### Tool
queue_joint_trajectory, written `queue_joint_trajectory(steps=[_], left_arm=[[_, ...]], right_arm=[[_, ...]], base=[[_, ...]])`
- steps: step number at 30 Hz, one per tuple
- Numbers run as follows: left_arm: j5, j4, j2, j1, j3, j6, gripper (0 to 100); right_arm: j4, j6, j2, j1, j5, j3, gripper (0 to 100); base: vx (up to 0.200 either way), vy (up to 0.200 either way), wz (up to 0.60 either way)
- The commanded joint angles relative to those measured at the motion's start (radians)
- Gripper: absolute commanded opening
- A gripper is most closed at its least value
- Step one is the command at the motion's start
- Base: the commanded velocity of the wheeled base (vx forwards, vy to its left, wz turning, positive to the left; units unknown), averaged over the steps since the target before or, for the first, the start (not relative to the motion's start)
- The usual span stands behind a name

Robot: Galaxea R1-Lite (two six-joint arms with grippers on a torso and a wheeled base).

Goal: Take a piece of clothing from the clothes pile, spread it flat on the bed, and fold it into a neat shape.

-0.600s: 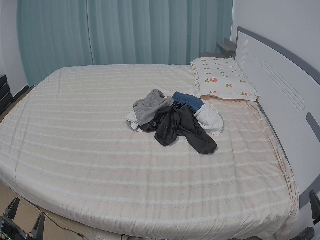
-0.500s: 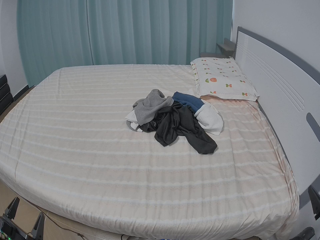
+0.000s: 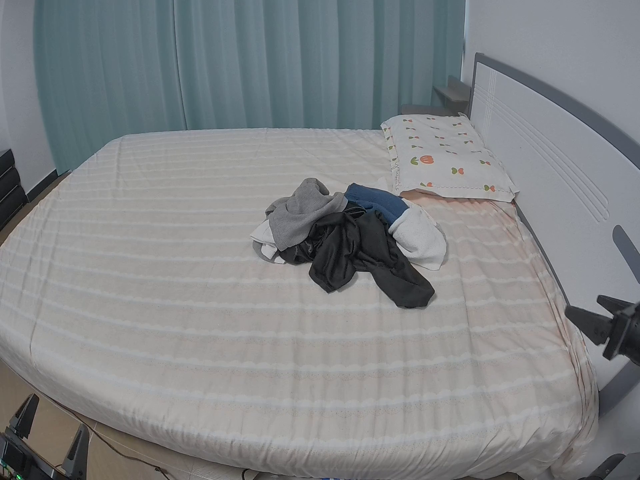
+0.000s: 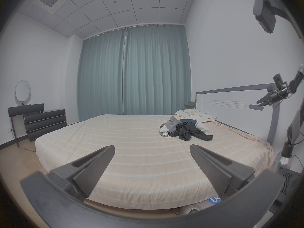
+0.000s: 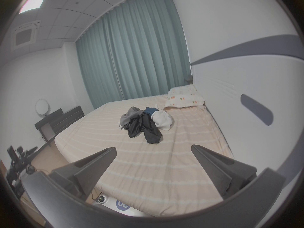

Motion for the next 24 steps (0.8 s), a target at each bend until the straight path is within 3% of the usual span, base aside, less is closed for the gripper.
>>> queue_joint_trajectory(steps=[1,10,24], left_arm=[[0.005,0.001,-0.007,-0.001,0.018,0.002,100],[0.032,0.000,-0.007,-0.001,0.018,0.002,100],[0.032,0.000,-0.007,-0.001,0.018,0.000,100]], right_arm=[[-0.348,0.249,0.935,0.149,-0.145,-0.314,100],[-0.336,0.368,1.320,0.154,-0.240,-0.677,100],[-0.268,0.379,1.719,0.180,-0.294,-1.098,100]], base=[[0.000,0.000,0.00],[0.000,0.000,0.00],[0.000,0.000,0.00]])
